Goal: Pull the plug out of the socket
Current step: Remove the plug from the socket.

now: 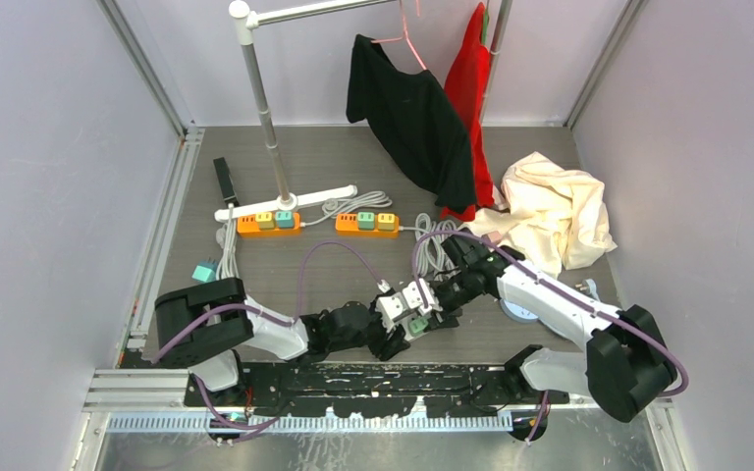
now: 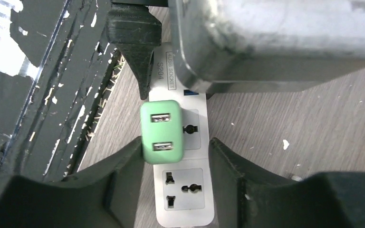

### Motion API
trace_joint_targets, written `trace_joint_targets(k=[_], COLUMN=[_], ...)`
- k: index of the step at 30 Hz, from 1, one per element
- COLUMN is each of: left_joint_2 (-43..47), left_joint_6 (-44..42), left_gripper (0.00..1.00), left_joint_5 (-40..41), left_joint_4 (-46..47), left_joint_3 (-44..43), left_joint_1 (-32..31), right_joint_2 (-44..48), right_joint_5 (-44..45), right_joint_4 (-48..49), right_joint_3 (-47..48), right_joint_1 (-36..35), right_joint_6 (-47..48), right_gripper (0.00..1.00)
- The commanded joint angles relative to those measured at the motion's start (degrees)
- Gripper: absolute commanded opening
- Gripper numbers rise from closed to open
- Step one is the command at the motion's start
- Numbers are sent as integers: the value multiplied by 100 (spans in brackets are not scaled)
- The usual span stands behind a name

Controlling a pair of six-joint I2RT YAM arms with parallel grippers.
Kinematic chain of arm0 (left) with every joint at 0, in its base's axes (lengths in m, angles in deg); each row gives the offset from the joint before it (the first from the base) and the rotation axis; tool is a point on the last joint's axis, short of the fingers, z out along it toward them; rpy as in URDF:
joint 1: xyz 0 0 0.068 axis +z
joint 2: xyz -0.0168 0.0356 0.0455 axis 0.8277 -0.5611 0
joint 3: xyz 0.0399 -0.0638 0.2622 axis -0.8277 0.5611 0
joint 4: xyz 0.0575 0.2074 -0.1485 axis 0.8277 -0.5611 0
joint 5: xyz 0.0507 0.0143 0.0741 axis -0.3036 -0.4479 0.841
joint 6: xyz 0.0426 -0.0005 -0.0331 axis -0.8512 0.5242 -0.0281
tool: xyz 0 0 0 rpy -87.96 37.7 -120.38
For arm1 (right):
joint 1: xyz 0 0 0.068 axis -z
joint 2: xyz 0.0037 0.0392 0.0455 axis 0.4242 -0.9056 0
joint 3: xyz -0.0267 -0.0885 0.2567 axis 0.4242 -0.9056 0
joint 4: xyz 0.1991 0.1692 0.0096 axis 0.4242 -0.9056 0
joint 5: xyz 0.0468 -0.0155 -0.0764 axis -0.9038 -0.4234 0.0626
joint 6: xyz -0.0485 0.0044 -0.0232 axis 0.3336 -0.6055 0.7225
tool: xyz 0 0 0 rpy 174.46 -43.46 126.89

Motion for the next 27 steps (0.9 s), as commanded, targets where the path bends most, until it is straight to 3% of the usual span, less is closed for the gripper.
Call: trace_joint_targets(k=[1, 5, 7, 9, 14, 17, 21, 23, 27], left_joint_2=[24, 25, 10, -2, 11, 33, -1, -58, -210], left_joint_6=[83, 127, 150, 164, 277, 385, 402, 391, 385], left_gripper=[14, 6, 0, 0, 0, 0, 0, 0, 0], left_joint_5=[-216, -244, -237, -193, -152, -180, -297, -359, -497], left_joint_4=[204, 197, 202, 202, 175, 127, -90, -234, -357], left_joint_3=[-116, -107, -81, -39, 137, 291, 245, 129, -59], left_joint_1=[-20, -21, -19, -19, 93, 208, 311, 315, 315], right_joint_2=[-105, -148, -144, -150, -41, 178, 75, -38, -183], right_joint_5=[170, -81, -256, -295, 91, 220, -478, -679, -859], right_joint_4=[290, 66, -124, -185, -63, -404, -1043, -925, 352], right_joint_3=[17, 64, 116, 165, 397, 253, 94, 183, 179], right_joint_1=[-152, -255, -257, -257, 114, 431, 307, 74, -99], right_joint_6=[-90, 94, 222, 187, -404, 181, 1052, 875, -910], right_gripper=[51, 42, 33, 23, 10, 5, 1, 1, 1])
